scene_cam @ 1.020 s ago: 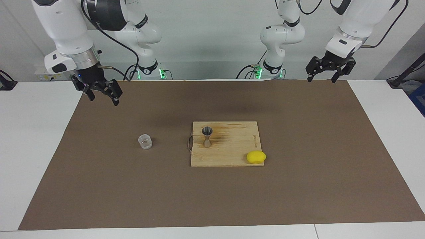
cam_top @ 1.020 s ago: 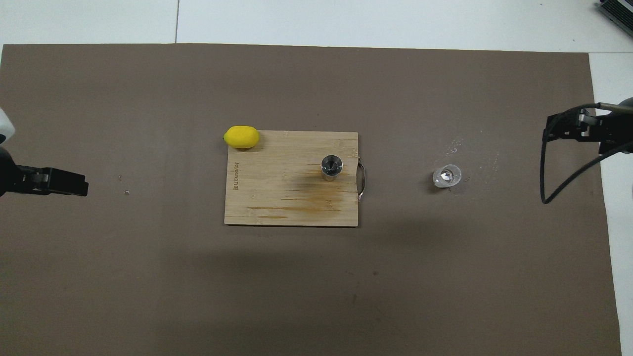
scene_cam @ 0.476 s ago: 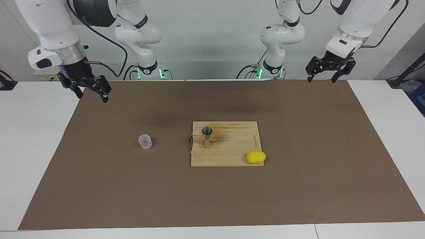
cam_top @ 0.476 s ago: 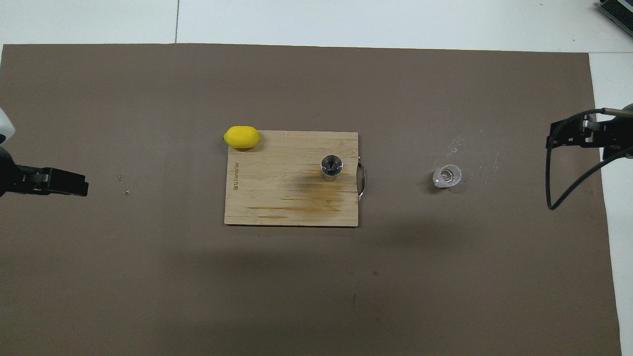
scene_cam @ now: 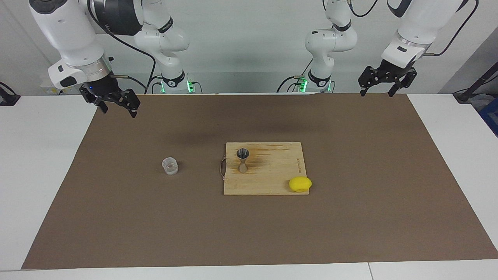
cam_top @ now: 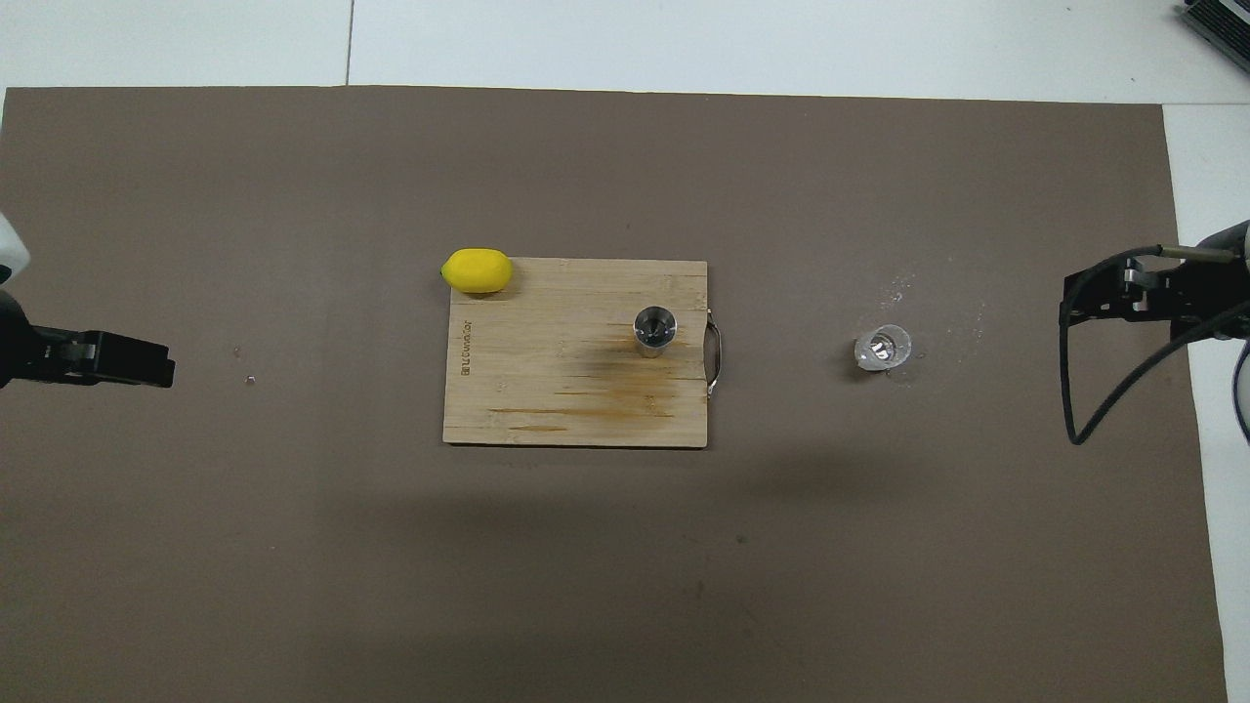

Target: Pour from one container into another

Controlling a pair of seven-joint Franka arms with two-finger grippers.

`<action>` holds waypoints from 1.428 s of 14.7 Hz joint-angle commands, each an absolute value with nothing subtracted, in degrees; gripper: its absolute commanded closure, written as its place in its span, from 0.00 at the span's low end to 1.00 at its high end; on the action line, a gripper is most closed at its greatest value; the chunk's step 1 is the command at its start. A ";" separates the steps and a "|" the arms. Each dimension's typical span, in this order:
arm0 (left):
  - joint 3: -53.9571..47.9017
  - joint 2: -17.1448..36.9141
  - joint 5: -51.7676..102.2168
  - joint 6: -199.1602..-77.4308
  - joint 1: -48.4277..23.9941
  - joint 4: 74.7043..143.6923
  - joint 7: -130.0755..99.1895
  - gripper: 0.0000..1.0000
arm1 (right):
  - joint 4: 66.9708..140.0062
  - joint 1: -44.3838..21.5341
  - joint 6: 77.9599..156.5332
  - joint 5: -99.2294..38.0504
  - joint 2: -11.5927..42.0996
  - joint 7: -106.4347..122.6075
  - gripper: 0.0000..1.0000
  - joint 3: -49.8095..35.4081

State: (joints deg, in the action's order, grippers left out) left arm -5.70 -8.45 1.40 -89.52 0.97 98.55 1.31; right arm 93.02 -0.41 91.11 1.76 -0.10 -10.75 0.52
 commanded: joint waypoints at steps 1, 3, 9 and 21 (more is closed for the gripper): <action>-5.98 -10.11 0.88 -90.44 1.49 100.37 2.11 0.00 | 94.66 -0.09 91.05 1.49 -1.67 -9.32 0.00 0.18; -5.98 -10.11 0.88 -90.44 1.49 100.37 2.11 0.00 | 94.66 -0.09 90.97 1.23 -1.67 -9.32 0.00 0.18; -5.98 -10.11 0.88 -90.44 1.49 100.37 2.11 0.00 | 94.66 -0.09 90.88 1.14 -1.67 -9.58 0.00 0.18; -5.98 -10.11 0.88 -90.44 1.49 100.37 2.11 0.00 | 94.66 -1.49 91.49 0.79 -1.67 -10.02 0.00 0.00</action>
State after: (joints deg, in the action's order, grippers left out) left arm -5.70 -8.45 1.40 -89.52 0.97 98.55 1.31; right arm 93.20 -1.90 91.03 1.40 -0.33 -10.75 0.11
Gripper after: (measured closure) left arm 0.000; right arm 0.000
